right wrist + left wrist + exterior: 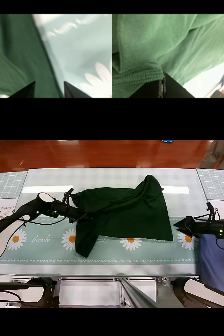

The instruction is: Fold the shirts.

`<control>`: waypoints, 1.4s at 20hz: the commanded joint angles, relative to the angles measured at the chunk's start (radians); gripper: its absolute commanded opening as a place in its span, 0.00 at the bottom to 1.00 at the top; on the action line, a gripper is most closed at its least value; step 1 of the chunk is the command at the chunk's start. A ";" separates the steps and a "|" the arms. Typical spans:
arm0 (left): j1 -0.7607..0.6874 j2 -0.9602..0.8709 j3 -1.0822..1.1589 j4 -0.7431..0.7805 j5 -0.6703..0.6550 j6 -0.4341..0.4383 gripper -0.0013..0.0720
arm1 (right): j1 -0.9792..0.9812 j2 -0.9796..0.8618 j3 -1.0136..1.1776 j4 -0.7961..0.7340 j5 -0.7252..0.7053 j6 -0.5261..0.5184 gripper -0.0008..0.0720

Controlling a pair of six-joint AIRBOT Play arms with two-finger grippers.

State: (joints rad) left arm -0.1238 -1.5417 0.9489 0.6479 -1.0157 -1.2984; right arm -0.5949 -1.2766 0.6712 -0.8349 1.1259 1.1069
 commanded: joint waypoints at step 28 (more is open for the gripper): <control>0.498 0.602 0.787 -0.127 -0.013 -0.024 0.04 | 0.230 0.279 1.244 0.079 0.123 0.140 0.05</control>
State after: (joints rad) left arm 0.2836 -1.0451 1.6463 0.5282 -1.0431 -1.3170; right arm -0.3649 -1.0897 1.7939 -0.7219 1.2530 1.2297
